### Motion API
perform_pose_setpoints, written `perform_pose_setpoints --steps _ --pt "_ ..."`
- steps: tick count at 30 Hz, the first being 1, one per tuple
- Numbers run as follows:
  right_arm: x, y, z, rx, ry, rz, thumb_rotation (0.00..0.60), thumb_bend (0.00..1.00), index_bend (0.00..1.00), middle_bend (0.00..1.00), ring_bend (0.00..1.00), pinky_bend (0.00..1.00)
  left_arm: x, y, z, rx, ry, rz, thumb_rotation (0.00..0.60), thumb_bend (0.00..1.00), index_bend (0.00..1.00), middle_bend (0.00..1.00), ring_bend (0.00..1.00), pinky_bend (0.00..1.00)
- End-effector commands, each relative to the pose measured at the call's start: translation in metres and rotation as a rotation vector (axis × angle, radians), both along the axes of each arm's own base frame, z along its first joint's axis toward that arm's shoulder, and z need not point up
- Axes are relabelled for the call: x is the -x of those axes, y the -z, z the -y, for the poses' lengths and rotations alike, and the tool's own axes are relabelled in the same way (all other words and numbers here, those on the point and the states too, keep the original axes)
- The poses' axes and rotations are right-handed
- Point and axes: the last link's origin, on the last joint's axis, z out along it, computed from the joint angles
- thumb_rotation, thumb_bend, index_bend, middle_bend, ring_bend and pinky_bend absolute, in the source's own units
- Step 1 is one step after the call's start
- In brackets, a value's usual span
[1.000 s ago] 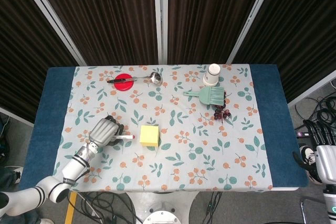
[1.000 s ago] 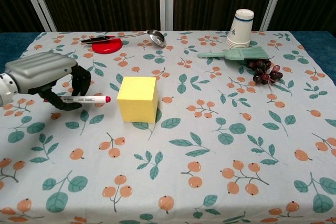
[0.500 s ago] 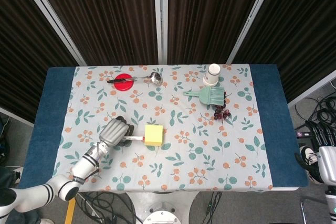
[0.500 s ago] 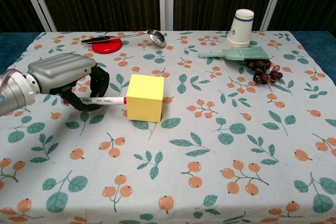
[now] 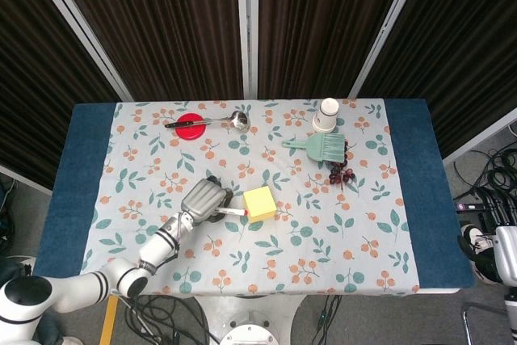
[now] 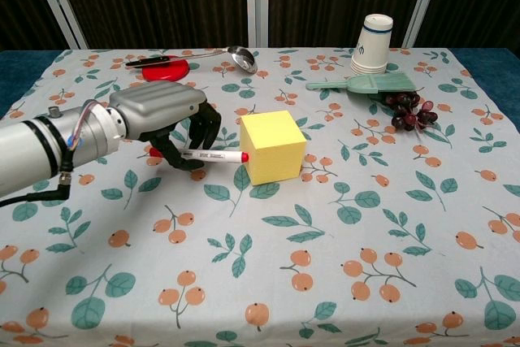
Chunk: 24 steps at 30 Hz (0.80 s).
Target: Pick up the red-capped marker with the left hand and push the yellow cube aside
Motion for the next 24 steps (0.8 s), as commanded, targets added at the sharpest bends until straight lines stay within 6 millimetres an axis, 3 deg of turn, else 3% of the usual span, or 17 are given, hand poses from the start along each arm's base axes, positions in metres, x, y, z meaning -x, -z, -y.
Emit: perform_pose_setpoints --steps 1,24 --pt "0.001 0.0 0.0 0.001 0.003 0.0 0.6 0.18 0.0 0.09 0.0 0.0 -0.008 0.003 -0.006 -0.01 0.001 0.0 0.6 0.38 0.72 0.74 0.49 0.32" --pt "0.008 -0.004 -0.002 0.012 0.025 0.006 0.6 0.18 0.0 0.09 0.0 0.0 -0.065 0.029 -0.036 -0.016 0.036 -0.011 0.6 0.4 0.72 0.74 0.49 0.32"
